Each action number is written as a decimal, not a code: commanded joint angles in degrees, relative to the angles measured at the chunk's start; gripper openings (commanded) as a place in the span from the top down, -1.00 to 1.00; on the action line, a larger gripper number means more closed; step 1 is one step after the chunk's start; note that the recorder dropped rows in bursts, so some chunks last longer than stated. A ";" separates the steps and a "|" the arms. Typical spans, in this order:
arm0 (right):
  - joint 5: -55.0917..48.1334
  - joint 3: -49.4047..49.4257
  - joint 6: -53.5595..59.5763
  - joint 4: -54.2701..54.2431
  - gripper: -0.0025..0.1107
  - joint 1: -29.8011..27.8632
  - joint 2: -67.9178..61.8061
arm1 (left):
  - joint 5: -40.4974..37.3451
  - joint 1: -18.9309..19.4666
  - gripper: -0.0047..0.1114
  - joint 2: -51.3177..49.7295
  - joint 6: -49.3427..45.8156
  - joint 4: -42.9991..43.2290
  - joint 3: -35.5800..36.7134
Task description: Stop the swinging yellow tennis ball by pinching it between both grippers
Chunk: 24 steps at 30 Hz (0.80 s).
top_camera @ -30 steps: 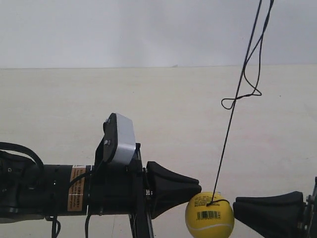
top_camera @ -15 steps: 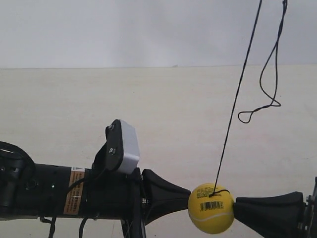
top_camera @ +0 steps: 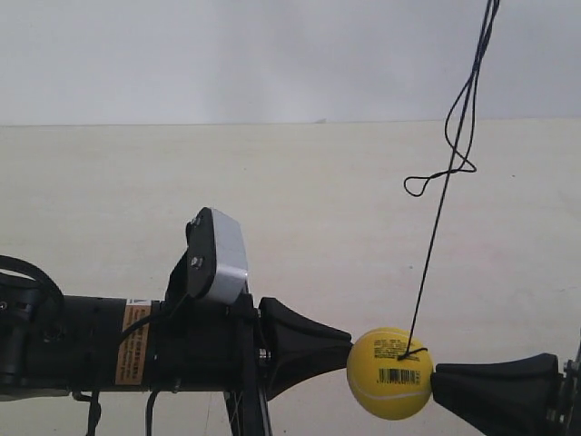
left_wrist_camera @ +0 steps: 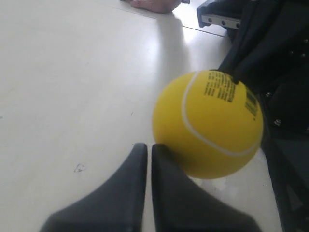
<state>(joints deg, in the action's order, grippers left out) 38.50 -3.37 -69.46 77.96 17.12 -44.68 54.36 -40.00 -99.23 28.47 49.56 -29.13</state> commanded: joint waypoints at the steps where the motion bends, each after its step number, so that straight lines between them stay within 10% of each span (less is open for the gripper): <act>1: -0.34 -0.03 0.39 -0.17 0.96 0.02 0.02 | 5.12 -0.55 0.84 0.62 0.60 2.17 -0.22; 24: -3.62 -0.15 1.25 -0.26 0.96 0.02 0.02 | -0.57 1.57 0.84 0.62 0.46 2.37 1.40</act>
<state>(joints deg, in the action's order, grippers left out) 35.04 -3.37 -69.11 77.84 17.12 -44.68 52.98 -39.67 -99.04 28.79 51.35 -28.63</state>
